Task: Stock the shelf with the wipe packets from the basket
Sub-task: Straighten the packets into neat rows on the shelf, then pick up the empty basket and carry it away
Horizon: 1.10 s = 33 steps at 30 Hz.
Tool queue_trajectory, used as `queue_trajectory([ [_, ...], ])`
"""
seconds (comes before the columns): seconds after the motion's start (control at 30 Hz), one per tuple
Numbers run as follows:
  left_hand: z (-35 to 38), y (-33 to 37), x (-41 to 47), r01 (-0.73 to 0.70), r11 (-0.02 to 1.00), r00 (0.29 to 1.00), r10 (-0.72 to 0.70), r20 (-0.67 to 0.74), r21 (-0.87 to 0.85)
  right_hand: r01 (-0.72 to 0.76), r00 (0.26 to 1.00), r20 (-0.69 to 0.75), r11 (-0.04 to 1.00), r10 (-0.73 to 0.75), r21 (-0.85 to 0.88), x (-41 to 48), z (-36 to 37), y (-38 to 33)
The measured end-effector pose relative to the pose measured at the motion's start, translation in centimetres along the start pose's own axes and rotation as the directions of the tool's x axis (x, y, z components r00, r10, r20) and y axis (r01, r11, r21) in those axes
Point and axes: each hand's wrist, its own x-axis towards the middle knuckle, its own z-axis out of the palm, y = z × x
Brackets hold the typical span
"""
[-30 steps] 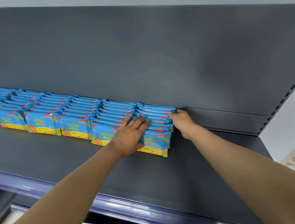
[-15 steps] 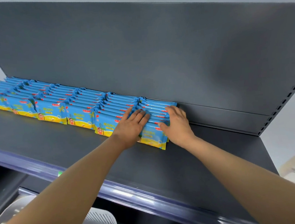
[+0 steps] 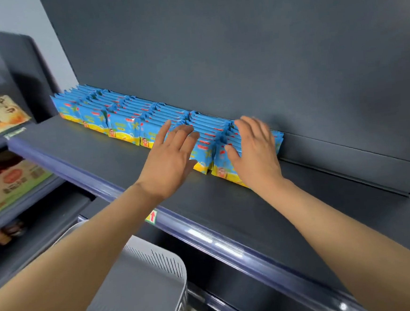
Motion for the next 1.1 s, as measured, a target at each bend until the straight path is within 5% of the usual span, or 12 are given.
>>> queue_trajectory([
  [0.3,-5.3,-6.3,-6.5,0.053,0.991,0.980,-0.076,-0.184,-0.126,0.044,0.990,-0.133,0.999,-0.045,-0.011,-2.1,-1.0,-10.8],
  [0.67,-5.9,-16.0,-16.9,0.113,0.901,0.977,-0.177,-0.118,-0.418,-0.207,0.977,-0.056,0.978,0.207,0.000,-9.4,3.4,-20.9],
  [0.83,-3.7,-17.3,-22.0,0.370,0.691,0.907,-0.414,0.079,-0.621,-0.320,0.945,0.077,0.947,0.318,0.022,-14.0,5.9,-20.7],
  [0.97,-1.0,-17.4,-26.5,0.615,0.547,0.783,-0.510,0.356,-0.568,-0.449,0.870,0.255,0.892,0.422,0.058,-16.9,8.8,-20.1],
  [1.1,1.9,-17.6,-30.6,0.784,0.458,0.619,-0.536,0.574,-0.418,-0.660,0.706,0.430,0.743,0.562,0.113,-20.2,11.6,-19.2],
])
